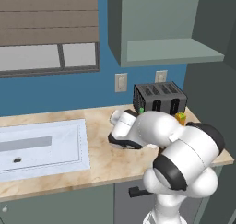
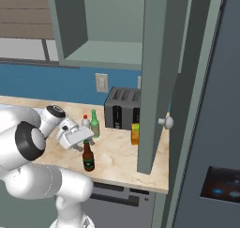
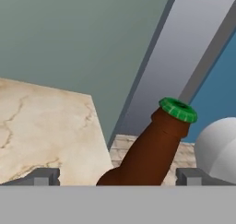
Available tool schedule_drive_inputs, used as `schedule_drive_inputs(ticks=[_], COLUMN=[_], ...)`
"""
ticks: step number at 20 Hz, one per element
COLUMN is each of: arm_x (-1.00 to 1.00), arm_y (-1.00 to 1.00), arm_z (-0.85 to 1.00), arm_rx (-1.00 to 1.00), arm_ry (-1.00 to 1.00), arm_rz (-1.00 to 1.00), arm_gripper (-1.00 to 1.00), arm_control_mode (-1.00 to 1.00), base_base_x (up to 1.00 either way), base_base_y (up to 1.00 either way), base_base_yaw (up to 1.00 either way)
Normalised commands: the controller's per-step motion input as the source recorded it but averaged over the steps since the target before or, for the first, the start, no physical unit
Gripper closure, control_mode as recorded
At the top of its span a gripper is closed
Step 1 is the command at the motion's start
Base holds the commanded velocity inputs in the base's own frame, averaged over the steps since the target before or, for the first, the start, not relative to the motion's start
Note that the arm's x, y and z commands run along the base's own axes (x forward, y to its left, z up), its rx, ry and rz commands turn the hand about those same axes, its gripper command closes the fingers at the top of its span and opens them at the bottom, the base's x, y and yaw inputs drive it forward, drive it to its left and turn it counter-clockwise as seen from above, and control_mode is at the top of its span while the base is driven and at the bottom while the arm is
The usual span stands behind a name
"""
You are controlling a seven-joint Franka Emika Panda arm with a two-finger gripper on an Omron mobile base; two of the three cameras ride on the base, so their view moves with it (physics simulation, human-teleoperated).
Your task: Sort all alcoholic drinks to one cabinet, and non-alcoholic drinks to the other.
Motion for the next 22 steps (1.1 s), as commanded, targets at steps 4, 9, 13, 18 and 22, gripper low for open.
schedule_drive_inputs(ticks=[4, 9, 13, 18, 22], arm_x=[-0.08, -0.08, -0.13, -0.14, -0.05], arm_y=[-0.10, -0.03, 0.00, 0.00, -0.03], arm_z=[0.00, 0.00, 0.00, 0.00, 0.00], arm_rx=[-0.01, -0.01, -0.01, -0.03, -0.04], arm_ry=[0.00, 0.00, 0.00, 0.00, 0.00], arm_rz=[0.00, 0.00, 0.00, 0.00, 0.00], arm_gripper=[-1.00, -1.00, -1.00, -1.00, -1.00], arm_control_mode=[-1.00, -1.00, -1.00, -1.00, -1.00], base_base_x=[0.00, 0.00, 0.00, 0.00, 0.00], base_base_y=[0.00, 0.00, 0.00, 0.00, 0.00], base_base_yaw=[0.00, 0.00, 0.00, 0.00, 0.00])
